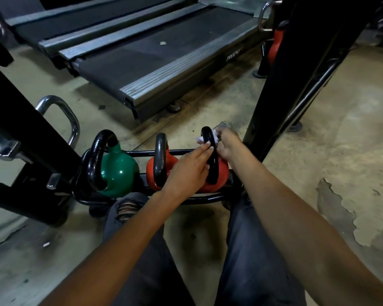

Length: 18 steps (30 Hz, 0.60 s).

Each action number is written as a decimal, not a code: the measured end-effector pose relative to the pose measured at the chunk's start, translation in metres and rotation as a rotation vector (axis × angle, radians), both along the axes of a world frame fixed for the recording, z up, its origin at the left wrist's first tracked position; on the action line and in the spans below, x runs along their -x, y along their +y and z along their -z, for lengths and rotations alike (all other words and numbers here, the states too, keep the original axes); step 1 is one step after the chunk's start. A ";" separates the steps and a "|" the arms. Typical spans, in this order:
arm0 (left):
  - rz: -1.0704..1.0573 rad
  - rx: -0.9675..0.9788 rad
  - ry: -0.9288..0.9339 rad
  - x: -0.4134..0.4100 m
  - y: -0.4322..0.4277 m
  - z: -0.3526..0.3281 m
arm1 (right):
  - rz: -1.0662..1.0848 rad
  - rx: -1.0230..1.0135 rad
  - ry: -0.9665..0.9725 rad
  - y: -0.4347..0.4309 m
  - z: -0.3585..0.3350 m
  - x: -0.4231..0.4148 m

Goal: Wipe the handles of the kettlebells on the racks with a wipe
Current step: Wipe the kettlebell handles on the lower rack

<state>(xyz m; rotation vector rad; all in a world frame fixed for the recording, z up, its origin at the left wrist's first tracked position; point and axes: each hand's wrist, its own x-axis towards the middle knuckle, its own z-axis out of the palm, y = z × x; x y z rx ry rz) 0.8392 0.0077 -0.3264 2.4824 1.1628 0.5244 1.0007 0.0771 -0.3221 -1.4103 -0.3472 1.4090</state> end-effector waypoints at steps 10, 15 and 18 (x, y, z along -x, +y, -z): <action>-0.008 0.023 -0.015 -0.013 0.032 -0.009 | -0.061 -0.224 -0.469 -0.111 0.041 0.004; -0.013 0.019 -0.013 -0.012 0.037 -0.005 | 0.010 -0.431 -1.057 -0.142 0.045 0.029; 0.003 0.014 -0.017 -0.010 0.043 -0.006 | -0.080 -0.534 -1.420 -0.147 0.058 0.032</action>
